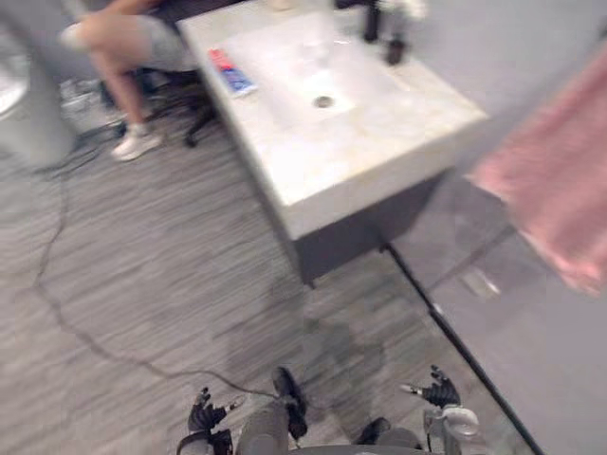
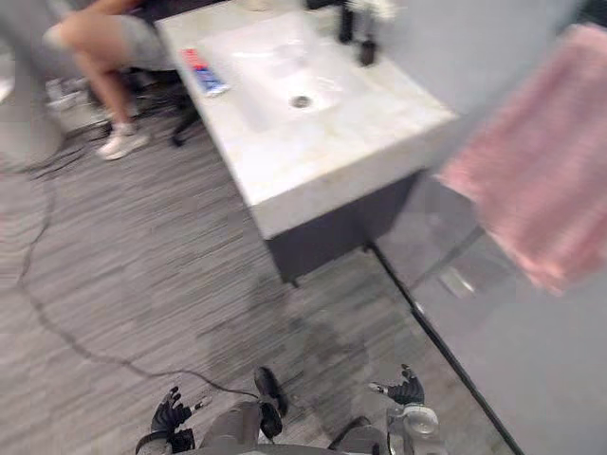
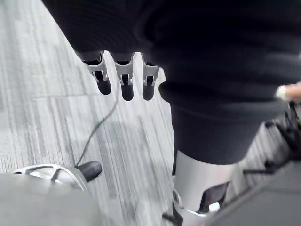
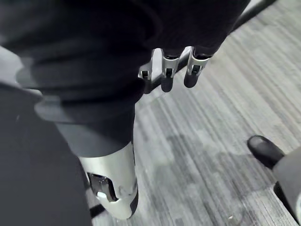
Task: Organize washtable
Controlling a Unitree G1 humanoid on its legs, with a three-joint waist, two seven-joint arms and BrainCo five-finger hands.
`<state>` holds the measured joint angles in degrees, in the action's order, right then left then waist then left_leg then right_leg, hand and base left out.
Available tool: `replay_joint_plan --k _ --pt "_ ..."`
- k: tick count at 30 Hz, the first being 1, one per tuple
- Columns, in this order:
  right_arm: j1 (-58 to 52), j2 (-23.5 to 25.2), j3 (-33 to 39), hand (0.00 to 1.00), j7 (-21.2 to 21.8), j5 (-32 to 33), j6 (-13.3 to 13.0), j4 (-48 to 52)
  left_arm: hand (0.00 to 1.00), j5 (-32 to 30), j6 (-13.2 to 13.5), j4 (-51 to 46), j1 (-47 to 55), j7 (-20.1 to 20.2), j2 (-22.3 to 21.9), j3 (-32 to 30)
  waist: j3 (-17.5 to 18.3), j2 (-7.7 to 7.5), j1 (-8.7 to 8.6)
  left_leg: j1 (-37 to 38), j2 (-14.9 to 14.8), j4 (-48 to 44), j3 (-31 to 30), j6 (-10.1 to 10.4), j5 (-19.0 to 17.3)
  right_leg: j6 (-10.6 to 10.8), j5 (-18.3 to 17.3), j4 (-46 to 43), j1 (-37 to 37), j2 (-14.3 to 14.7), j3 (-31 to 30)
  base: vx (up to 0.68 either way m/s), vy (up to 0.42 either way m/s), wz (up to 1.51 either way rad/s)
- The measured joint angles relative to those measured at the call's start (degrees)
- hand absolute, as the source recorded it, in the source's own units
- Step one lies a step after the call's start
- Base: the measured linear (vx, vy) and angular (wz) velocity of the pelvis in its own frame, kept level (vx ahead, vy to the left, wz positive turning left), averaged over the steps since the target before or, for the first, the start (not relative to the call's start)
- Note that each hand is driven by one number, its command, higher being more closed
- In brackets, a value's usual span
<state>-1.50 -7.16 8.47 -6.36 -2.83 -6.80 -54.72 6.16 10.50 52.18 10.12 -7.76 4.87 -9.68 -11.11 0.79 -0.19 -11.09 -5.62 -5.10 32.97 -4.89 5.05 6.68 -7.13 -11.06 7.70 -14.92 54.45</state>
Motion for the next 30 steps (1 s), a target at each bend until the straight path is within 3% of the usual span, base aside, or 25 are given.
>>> replay_joint_plan --k 3,6,8,9,10,11,12,13,14,15,17,19,22,23,26,27,28,29,30 --pt "1.9 1.1 0.1 0.0 0.0 0.1 -0.5 -0.1 0.0 0.0 -0.1 0.2 -0.1 0.0 1.6 0.1 -1.2 -2.24 1.44 -1.0 4.3 1.6 -4.2 -0.9 -0.2 0.6 -1.0 -0.1 1.9 -1.6 3.8 0.08 0.116 1.22" --pt "2.3 2.2 0.1 0.0 0.0 0.4 -0.3 -0.6 0.0 0.0 0.0 0.1 -0.1 0.1 1.8 0.0 -1.7 -2.98 1.54 -1.0 8.7 2.0 -11.1 -1.4 -0.4 0.7 -1.2 -0.2 5.5 -2.7 5.3 0.11 0.051 1.28" --pt "2.5 2.3 0.1 0.0 0.0 0.5 -0.1 -0.7 0.0 -0.1 -0.1 0.1 0.0 0.1 1.9 0.0 -2.0 -3.15 2.82 -1.4 10.2 0.0 -12.9 -2.8 -2.0 1.1 -0.9 -1.7 7.2 -3.7 6.0 0.09 0.058 0.96" --pt "2.5 2.2 0.1 0.0 0.1 0.5 -0.1 -0.6 0.0 -0.1 -0.2 0.2 0.3 0.2 1.9 0.0 -2.0 -3.09 3.17 -2.0 10.7 -2.4 -14.0 -2.9 -5.3 1.1 -0.9 -6.4 7.4 -5.8 6.0 0.09 0.104 0.83" --pt "2.4 2.2 0.3 0.0 0.1 0.5 0.0 -0.5 0.0 -0.2 -0.2 0.1 0.8 0.3 2.1 0.0 -2.0 -3.04 3.44 -2.1 10.9 -3.8 -14.4 -3.4 -7.0 -0.8 -0.5 -12.7 6.8 -8.3 3.0 0.11 0.128 0.82" --pt "2.0 2.2 0.3 0.0 0.2 0.5 0.3 -0.1 0.0 -0.4 -0.3 0.1 1.0 0.3 2.2 0.0 -2.0 -3.03 3.4 -2.0 11.8 -4.3 -15.7 -3.9 -7.3 -5.4 0.2 -16.8 5.5 -9.3 -0.7 0.15 0.161 1.02" --pt "0.4 2.4 0.2 0.0 0.3 0.5 0.6 1.2 0.0 -0.4 -0.4 0.1 1.0 0.3 2.5 0.2 -1.8 -2.11 2.49 -1.3 11.7 -4.7 -19.1 -4.2 -8.0 -15.3 3.7 -24.3 0.5 -9.1 -12.8 0.18 0.156 1.27" --pt "-1.0 2.8 0.2 0.0 0.4 0.6 0.5 2.2 0.0 -0.8 -0.5 0.1 0.3 0.3 3.0 0.2 -2.1 -1.65 1.94 -0.6 12.1 -3.8 -22.8 -3.6 -8.6 -9.9 -2.0 -28.2 -4.1 -4.8 -26.2 0.25 0.157 1.52" --pt "-1.7 2.9 0.2 0.0 0.5 0.7 0.5 2.3 0.0 -0.8 -0.7 0.2 -0.6 0.3 3.4 0.5 -2.0 -1.97 1.48 0.4 12.2 -2.7 -24.4 -2.9 -9.3 -7.0 -5.7 -29.9 -7.2 -1.1 -33.0 0.17 0.08 1.29" --pt "-2.0 2.9 0.1 0.0 0.6 1.0 0.6 2.2 0.0 -0.8 -0.7 0.2 -1.2 0.4 3.6 0.6 -2.2 -1.96 1.03 1.2 12.3 -2.2 -24.6 -2.2 -10.4 -5.9 -8.1 -30.7 -9.1 0.5 -35.7 0.21 0.058 1.05" --pt "-2.8 2.4 -0.4 0.0 0.5 2.0 0.6 2.2 0.0 -0.8 -0.7 0.2 -2.5 0.5 3.6 0.5 -2.8 -2.19 0.77 4.2 11.6 -2.6 -21.9 1.4 -12.5 -2.9 -12.8 -29.0 -15.0 2.0 -36.8 0.3 0.064 0.77" --pt "-2.1 2.2 -0.5 0.0 0.4 2.7 0.6 2.2 0.0 -0.8 -0.7 0.2 -2.9 0.5 3.5 0.6 -3.7 -1.86 0.82 6.2 11.7 -3.8 -22.1 1.0 -12.7 -2.4 -12.8 -26.5 -19.1 3.0 -36.7 0.29 0.072 0.34" --pt "-0.5 1.9 -0.7 0.0 0.4 2.8 0.4 3.2 0.0 -0.8 -0.6 0.8 -2.9 0.6 3.3 0.6 -4.0 -1.32 -0.64 11.1 11.7 -0.4 -23.5 1.1 -13.7 -2.1 -8.6 -17.0 -27.3 6.0 -35.5 0.34 0.057 0.27" --pt "-0.7 1.9 -0.7 0.0 0.4 2.8 0.4 3.9 0.0 -0.8 -0.7 1.6 -2.9 0.6 3.3 0.6 -4.0 -1.37 -0.89 14.1 12.0 1.6 -24.6 0.5 -13.3 -2.7 -4.5 -12.0 -29.4 7.7 -34.5 0.51 0.046 0.34" --pt "-1.4 2.0 -0.6 0.0 0.4 2.8 0.4 4.5 0.0 -0.9 -0.6 2.0 -2.9 0.7 3.3 0.6 -3.6 -2.1 -2.38 17.5 12.7 3.2 -27.4 2.2 -14.7 -6.0 -1.4 -12.9 -32.2 8.1 -33.7 0.48 -0.004 0.72" --pt "-1.8 2.1 -0.5 0.0 0.6 2.8 0.4 4.6 0.0 -1.2 -0.6 2.0 -2.8 0.9 3.2 0.4 -3.5 -1.95 -2.97 18.7 12.5 2.7 -28.1 4.7 -16.4 -8.3 -1.0 -15.8 -33.1 8.6 -32.0 0.56 -0.058 0.68" --pt "-2.2 2.2 -0.5 0.0 0.6 2.8 0.4 4.6 0.0 -1.4 -0.7 1.8 -2.2 1.2 3.0 -0.2 -3.4 -2.11 -2.69 18.8 12.6 -0.4 -27.4 6.3 -17.4 -11.4 -0.1 -17.1 -32.7 9.6 -30.1 0.68 -0.073 0.52" --pt "-2.6 2.4 -0.7 0.0 0.8 2.8 0.5 4.9 0.0 -1.4 -0.7 1.8 -2.2 1.2 2.9 -0.4 -3.2 -2.37 -2.71 17.9 12.7 -4.2 -25.8 7.3 -18.1 -13.2 1.1 -16.5 -31.9 10.3 -29.5 0.62 -0.071 0.4" --pt "-4.4 3.0 -1.9 0.0 1.1 2.8 0.5 7.5 0.0 -1.8 -0.9 1.2 -1.5 1.2 1.8 -1.8 -2.3 -4.05 -3.42 14.1 13.4 -17.1 -21.1 7.3 -19.6 -18.1 3.7 -12.1 -28.2 12.4 -28.7 0.63 -0.078 -0.1"
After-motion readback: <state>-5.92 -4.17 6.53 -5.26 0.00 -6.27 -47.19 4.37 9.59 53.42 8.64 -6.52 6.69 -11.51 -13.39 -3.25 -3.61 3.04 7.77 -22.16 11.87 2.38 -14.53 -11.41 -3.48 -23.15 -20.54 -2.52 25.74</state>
